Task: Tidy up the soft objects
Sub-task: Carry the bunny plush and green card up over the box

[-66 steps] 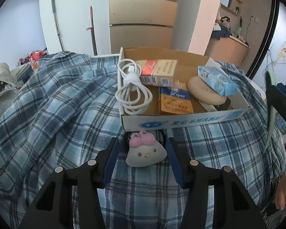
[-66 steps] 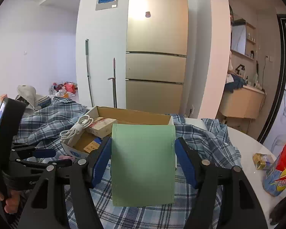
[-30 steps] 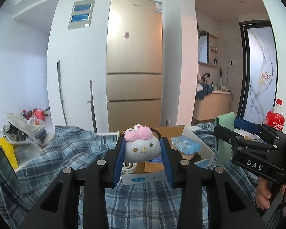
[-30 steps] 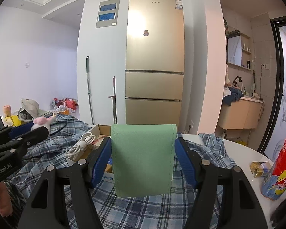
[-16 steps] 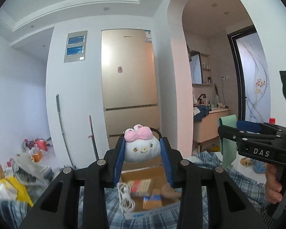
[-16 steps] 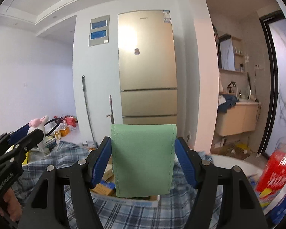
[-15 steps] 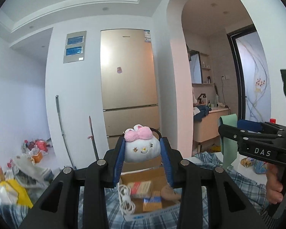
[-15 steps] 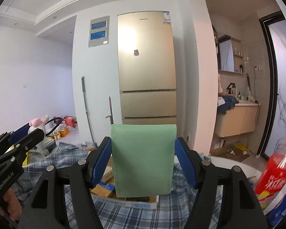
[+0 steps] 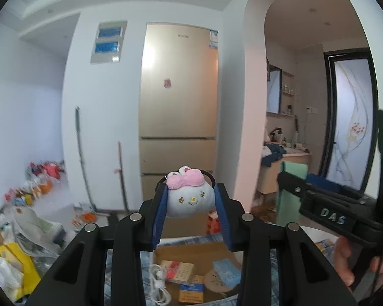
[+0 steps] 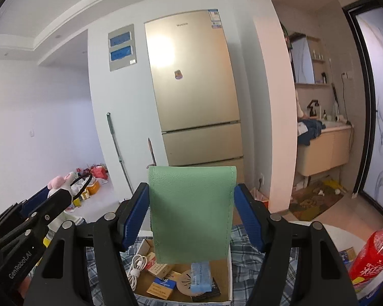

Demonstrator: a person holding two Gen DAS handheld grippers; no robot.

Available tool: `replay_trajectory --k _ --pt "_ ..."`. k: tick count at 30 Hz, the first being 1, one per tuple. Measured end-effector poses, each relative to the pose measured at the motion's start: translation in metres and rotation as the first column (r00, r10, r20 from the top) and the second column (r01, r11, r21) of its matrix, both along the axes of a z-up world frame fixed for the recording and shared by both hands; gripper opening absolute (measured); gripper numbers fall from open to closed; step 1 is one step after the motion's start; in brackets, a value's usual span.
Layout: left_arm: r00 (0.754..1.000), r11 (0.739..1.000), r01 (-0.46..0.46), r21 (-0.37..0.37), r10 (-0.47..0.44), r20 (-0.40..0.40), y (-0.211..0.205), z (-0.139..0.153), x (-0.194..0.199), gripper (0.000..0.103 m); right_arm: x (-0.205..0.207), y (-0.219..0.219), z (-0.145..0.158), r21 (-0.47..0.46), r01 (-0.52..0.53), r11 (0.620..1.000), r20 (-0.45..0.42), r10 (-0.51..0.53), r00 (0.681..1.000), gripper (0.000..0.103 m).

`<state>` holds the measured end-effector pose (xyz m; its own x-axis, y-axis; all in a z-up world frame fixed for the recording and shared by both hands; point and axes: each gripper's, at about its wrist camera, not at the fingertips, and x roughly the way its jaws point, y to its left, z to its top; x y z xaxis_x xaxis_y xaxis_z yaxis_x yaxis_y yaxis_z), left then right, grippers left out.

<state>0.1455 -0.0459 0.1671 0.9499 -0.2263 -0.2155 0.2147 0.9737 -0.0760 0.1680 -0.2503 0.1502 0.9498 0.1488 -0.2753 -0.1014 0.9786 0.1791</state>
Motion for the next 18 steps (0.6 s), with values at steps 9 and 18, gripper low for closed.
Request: replay_trajectory --k 9,18 --pt "0.978 0.998 -0.003 0.057 0.015 -0.209 -0.001 -0.061 0.050 0.039 0.045 0.025 -0.070 -0.102 -0.045 0.994 -0.188 0.025 0.982 0.067" --pt "0.918 0.994 0.004 0.110 0.040 -0.395 -0.009 -0.117 0.095 0.039 0.088 0.028 -0.126 -0.114 -0.087 0.990 -0.385 0.037 0.922 0.067"
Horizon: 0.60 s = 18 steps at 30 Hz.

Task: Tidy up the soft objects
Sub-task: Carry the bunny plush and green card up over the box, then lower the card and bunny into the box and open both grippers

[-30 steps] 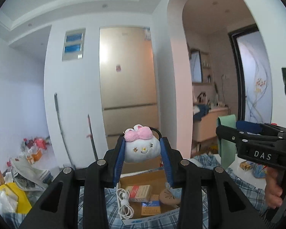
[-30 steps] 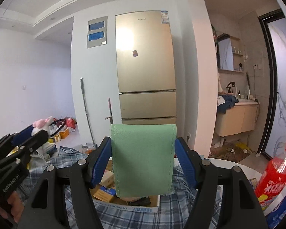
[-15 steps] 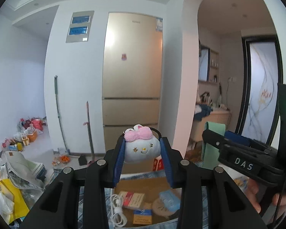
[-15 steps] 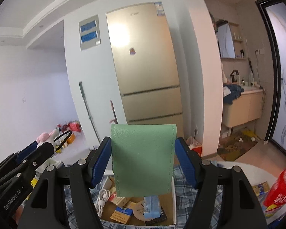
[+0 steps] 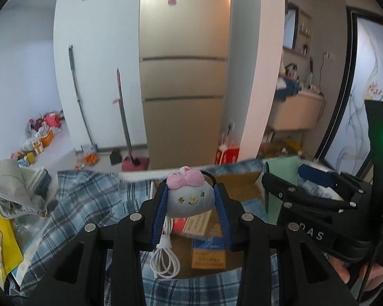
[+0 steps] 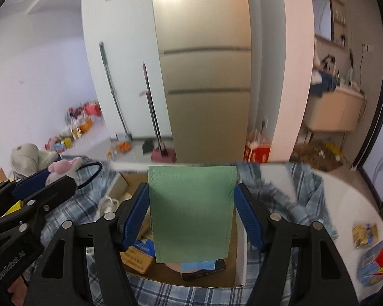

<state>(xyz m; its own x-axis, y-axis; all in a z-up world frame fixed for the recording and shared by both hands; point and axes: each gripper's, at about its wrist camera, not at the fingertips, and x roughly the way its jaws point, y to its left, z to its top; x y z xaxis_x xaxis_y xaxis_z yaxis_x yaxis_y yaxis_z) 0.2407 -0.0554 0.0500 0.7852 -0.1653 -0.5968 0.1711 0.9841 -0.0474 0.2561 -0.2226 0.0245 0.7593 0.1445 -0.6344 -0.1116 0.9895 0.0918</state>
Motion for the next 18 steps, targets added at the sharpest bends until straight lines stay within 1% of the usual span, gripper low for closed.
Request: replay_trajectory --k 2,4,6,8,10,14,16,18 --pt "0.999 1.000 0.012 0.003 -0.012 -0.043 -0.003 -0.012 0.006 0.039 0.006 -0.002 -0.010 -0.008 0.001 1.000 -0.032 -0.001 0.999 0.067" --pt "0.996 1.000 0.013 -0.009 -0.014 -0.088 -0.005 -0.025 0.012 0.039 0.010 0.000 -0.017 -0.019 0.009 1.000 -0.041 -0.010 0.999 0.067" --pt "0.993 0.999 0.032 -0.027 -0.035 -0.116 -0.006 -0.034 0.016 0.039 0.014 0.002 -0.021 -0.030 0.015 0.999 -0.045 -0.017 0.999 0.067" --pt "0.992 0.999 0.036 -0.012 -0.037 -0.123 -0.008 -0.040 0.018 0.039 0.019 0.000 -0.025 -0.026 0.023 0.999 -0.055 -0.025 0.998 0.067" --pt "0.991 1.000 0.027 -0.006 -0.028 -0.132 -0.008 -0.046 0.021 0.039 0.024 -0.003 -0.031 -0.012 0.025 1.000 -0.078 -0.026 0.997 0.067" --pt "0.983 0.999 0.030 -0.011 -0.031 -0.179 -0.004 -0.062 0.033 0.039 0.032 -0.005 -0.043 0.025 0.022 0.999 -0.126 -0.019 0.992 0.067" --pt "0.982 0.999 0.034 -0.006 -0.035 -0.184 -0.002 -0.067 0.037 0.039 0.033 -0.007 -0.046 0.073 -0.006 0.997 -0.127 0.015 0.992 0.067" --pt "0.981 0.999 0.035 -0.014 -0.037 -0.190 0.001 -0.070 0.039 0.039 0.034 -0.006 -0.048 0.082 -0.015 0.997 -0.129 0.026 0.991 0.067"
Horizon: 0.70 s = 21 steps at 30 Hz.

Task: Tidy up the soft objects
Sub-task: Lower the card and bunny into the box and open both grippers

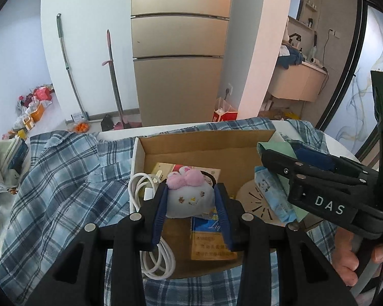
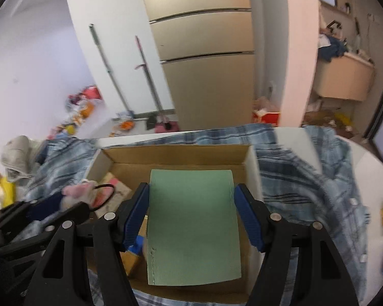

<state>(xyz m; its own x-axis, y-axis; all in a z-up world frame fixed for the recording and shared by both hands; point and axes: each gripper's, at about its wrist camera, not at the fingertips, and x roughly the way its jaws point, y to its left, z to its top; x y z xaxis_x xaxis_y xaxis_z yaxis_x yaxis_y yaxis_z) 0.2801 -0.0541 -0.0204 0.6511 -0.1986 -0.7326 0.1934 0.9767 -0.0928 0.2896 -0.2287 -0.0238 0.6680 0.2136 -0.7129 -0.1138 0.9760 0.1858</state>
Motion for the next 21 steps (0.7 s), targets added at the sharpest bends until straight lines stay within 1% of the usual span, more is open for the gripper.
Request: replay_trajectory --k 4,7,8,9,10,17,21 --pt "1.000 1.000 0.001 0.001 -0.001 -0.005 0.000 -0.003 0.001 0.040 0.000 0.005 -0.004 -0.011 -0.018 1.000 -0.008 0.018 1.000 0.067" --pt "1.000 1.000 -0.016 -0.008 0.016 -0.004 0.003 -0.001 0.001 0.060 -0.002 0.007 -0.003 0.000 -0.024 1.000 0.005 0.024 1.000 0.067" --pt "1.000 1.000 -0.023 -0.009 0.023 0.003 0.004 0.000 0.000 0.068 -0.003 0.007 -0.001 0.005 -0.022 1.000 0.009 0.022 1.000 0.067" --pt "1.000 1.000 -0.029 -0.009 0.029 0.013 0.005 0.001 0.000 0.070 -0.003 0.007 0.000 0.008 -0.021 1.000 0.011 0.021 1.000 0.069" --pt "0.999 0.999 -0.034 -0.007 0.034 0.019 0.006 0.003 -0.001 0.070 -0.004 0.006 0.001 0.011 -0.021 1.000 0.015 0.021 1.000 0.071" --pt "0.999 0.999 -0.040 -0.016 0.041 0.033 0.008 0.009 -0.003 0.071 -0.005 0.001 0.008 0.029 -0.005 1.000 0.034 0.004 0.999 0.073" --pt "0.997 0.999 -0.036 -0.009 0.037 0.069 0.004 0.015 -0.009 0.071 -0.007 -0.002 0.013 0.018 0.009 1.000 0.056 -0.010 0.998 0.073"
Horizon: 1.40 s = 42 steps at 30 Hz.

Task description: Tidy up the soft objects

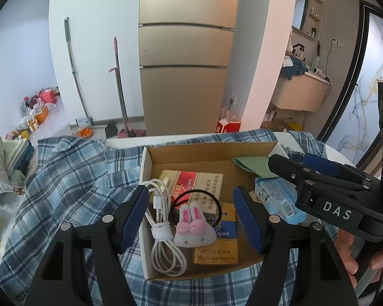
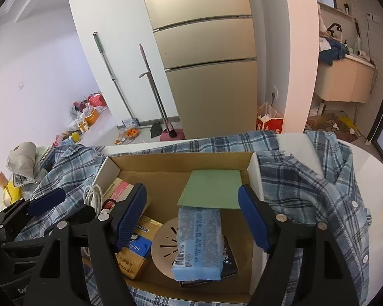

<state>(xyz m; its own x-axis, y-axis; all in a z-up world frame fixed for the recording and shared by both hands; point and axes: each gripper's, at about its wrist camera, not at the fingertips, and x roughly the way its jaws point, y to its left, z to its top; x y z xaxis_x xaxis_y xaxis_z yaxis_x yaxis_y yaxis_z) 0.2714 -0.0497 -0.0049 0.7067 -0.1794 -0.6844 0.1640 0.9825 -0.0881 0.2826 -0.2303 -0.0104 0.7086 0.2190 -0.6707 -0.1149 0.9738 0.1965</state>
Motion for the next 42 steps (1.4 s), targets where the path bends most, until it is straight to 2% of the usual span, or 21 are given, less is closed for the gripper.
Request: replay_trajectory --k 4,7,11,14,17,19,21,22,23,25,26,29,31,37,42 --pt "0.999 1.000 0.019 0.003 -0.019 0.038 -0.001 0.011 -0.007 0.071 -0.009 -0.003 0.014 -0.028 0.026 0.999 0.057 -0.025 0.998 0.073" --pt "0.995 1.000 0.007 0.005 -0.008 0.096 -0.001 0.024 -0.016 0.071 -0.019 -0.007 0.030 -0.070 0.054 0.996 0.115 -0.046 0.992 0.073" --pt "0.982 1.000 0.006 0.003 -0.006 0.189 -0.001 0.051 -0.039 0.071 -0.039 -0.012 0.057 -0.078 0.064 0.995 0.190 -0.048 0.981 0.074" --pt "0.969 1.000 -0.019 0.017 0.015 0.246 0.001 0.071 -0.061 0.080 -0.061 -0.009 0.075 -0.115 0.053 0.992 0.242 -0.024 0.970 0.076" --pt "0.950 1.000 -0.020 -0.015 0.023 0.312 0.007 0.089 -0.086 0.083 -0.086 -0.006 0.090 -0.142 0.048 0.989 0.306 -0.002 0.952 0.080" --pt "0.934 1.000 -0.025 -0.014 0.028 0.355 0.010 0.100 -0.103 0.086 -0.103 -0.005 0.100 -0.150 0.054 0.987 0.347 0.002 0.938 0.080" --pt "0.903 1.000 -0.026 -0.016 0.030 0.429 0.013 0.112 -0.127 0.089 -0.123 -0.003 0.108 -0.158 0.070 0.985 0.400 0.000 0.917 0.082" --pt "0.891 1.000 -0.027 -0.015 0.031 0.453 0.014 0.116 -0.134 0.092 -0.132 -0.003 0.111 -0.158 0.074 0.985 0.425 0.000 0.905 0.088" --pt "0.868 0.999 -0.027 -0.018 0.033 0.495 0.016 0.121 -0.148 0.101 -0.142 -0.004 0.114 -0.151 0.081 0.985 0.454 -0.004 0.891 0.091" --pt "0.833 0.999 -0.026 -0.024 0.035 0.552 0.017 0.128 -0.163 0.103 -0.158 -0.007 0.119 -0.127 0.100 0.987 0.501 -0.023 0.865 0.103" --pt "0.812 0.999 -0.033 -0.020 0.039 0.583 0.018 0.131 -0.175 0.103 -0.166 -0.010 0.122 -0.112 0.109 0.988 0.523 -0.035 0.851 0.103" --pt "0.796 0.999 -0.019 -0.032 0.034 0.604 0.022 0.136 -0.193 0.103 -0.183 -0.018 0.128 -0.062 0.130 0.990 0.556 -0.074 0.828 0.103" --pt "0.795 0.999 -0.006 -0.046 0.033 0.606 0.025 0.137 -0.201 0.103 -0.190 -0.021 0.131 -0.043 0.118 0.992 0.559 -0.074 0.826 0.103" --pt "0.769 1.000 -0.001 -0.014 0.009 0.639 0.024 0.143 -0.225 0.103 -0.213 -0.023 0.142 -0.054 0.134 0.990 0.604 -0.074 0.794 0.103" --pt "0.769 1.000 0.006 -0.026 0.013 0.640 0.027 0.140 -0.245 0.103 -0.229 -0.026 0.144 -0.030 0.119 0.992 0.617 -0.075 0.784 0.103"
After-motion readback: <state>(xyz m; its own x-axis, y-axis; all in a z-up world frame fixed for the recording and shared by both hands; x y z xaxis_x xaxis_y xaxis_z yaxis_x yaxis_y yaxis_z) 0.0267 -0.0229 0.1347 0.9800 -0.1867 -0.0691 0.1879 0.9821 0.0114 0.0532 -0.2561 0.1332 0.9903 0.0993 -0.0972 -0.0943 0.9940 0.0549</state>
